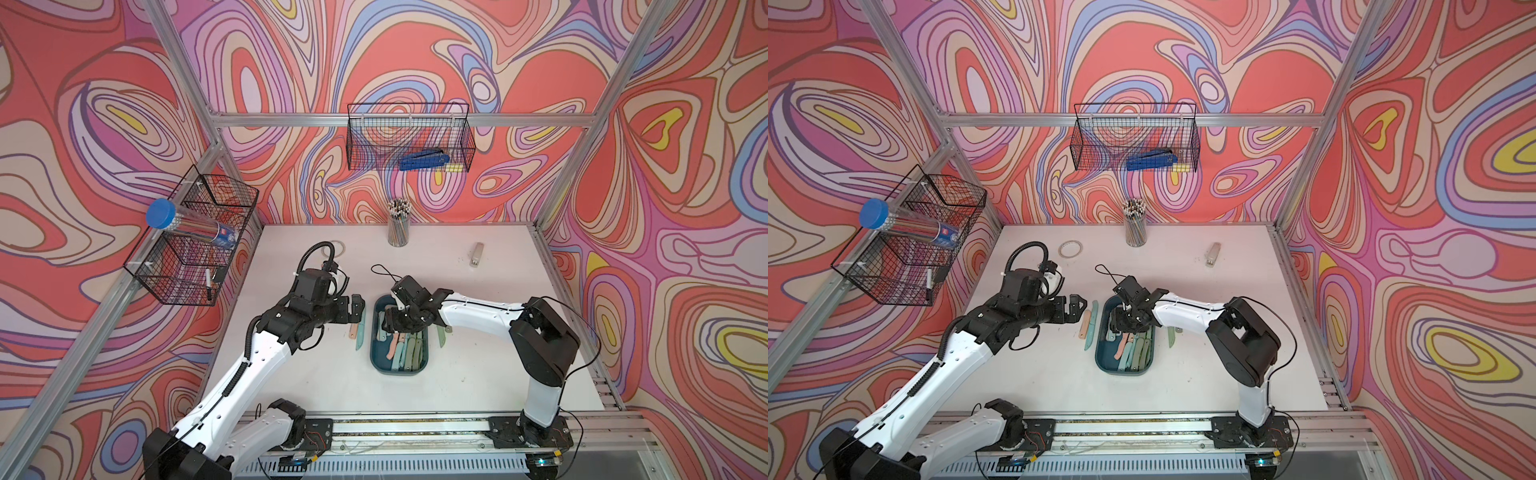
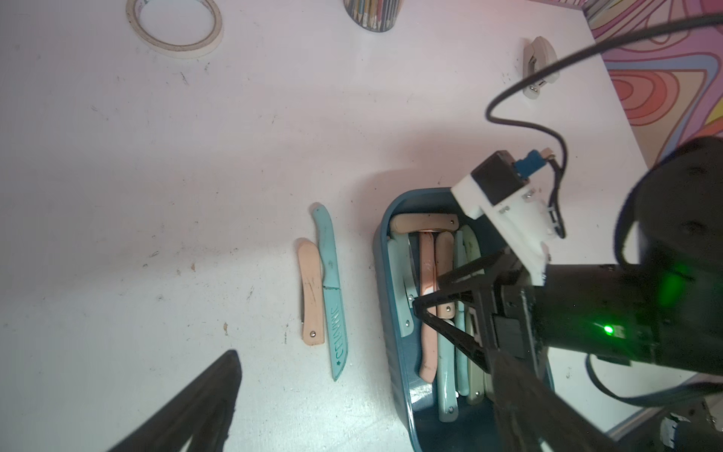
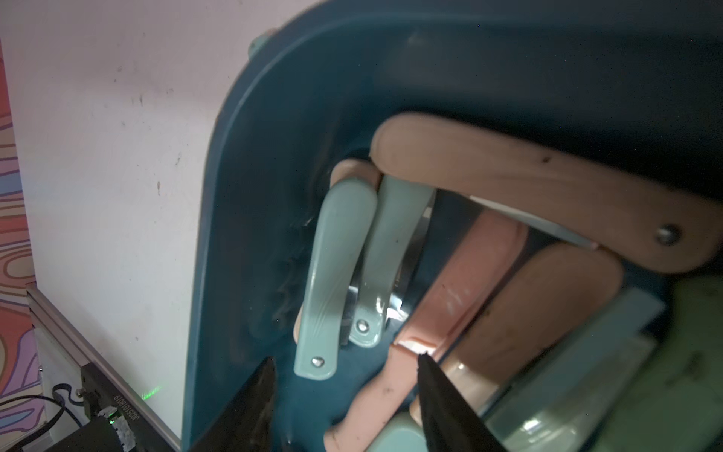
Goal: Take the fruit knife out of the storage box
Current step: Pick up the fruit knife from the storage box.
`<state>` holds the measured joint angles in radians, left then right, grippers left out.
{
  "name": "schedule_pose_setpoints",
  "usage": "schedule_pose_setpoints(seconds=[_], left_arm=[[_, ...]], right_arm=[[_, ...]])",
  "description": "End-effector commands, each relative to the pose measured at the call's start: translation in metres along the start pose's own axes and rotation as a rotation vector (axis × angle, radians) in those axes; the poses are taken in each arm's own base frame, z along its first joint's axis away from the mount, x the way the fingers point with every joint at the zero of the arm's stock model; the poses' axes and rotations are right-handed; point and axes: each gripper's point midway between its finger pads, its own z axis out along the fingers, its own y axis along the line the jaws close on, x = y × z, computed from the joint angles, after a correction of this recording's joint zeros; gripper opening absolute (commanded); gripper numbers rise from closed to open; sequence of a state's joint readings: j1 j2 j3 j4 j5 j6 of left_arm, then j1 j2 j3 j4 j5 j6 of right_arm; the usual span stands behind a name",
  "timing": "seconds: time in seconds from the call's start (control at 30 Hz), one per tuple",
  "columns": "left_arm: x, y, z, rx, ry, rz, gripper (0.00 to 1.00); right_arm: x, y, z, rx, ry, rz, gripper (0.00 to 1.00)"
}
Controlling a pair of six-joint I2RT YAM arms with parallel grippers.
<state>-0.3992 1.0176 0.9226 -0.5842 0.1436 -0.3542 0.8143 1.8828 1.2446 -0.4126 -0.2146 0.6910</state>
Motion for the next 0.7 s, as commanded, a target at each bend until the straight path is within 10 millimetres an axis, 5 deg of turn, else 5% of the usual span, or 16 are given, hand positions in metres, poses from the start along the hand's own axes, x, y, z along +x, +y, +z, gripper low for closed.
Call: schedule_pose_setpoints(seconds=[0.0,0.2,0.67], left_arm=[[-0.003,-0.013,-0.010,0.077,-0.026,0.030,1.00],[0.004,-0.042,-0.017,0.246,-0.001,0.052,1.00],[0.008,-0.047,-0.029,0.282,-0.011,0.074,1.00]], right_arm=[[-0.010,0.018,0.004,-0.064,-0.010,0.014,0.59],[-0.009,0.016,0.015,-0.064,0.006,0.033,0.61],[-0.010,0.013,0.034,-0.055,0.021,0.054,0.59]])
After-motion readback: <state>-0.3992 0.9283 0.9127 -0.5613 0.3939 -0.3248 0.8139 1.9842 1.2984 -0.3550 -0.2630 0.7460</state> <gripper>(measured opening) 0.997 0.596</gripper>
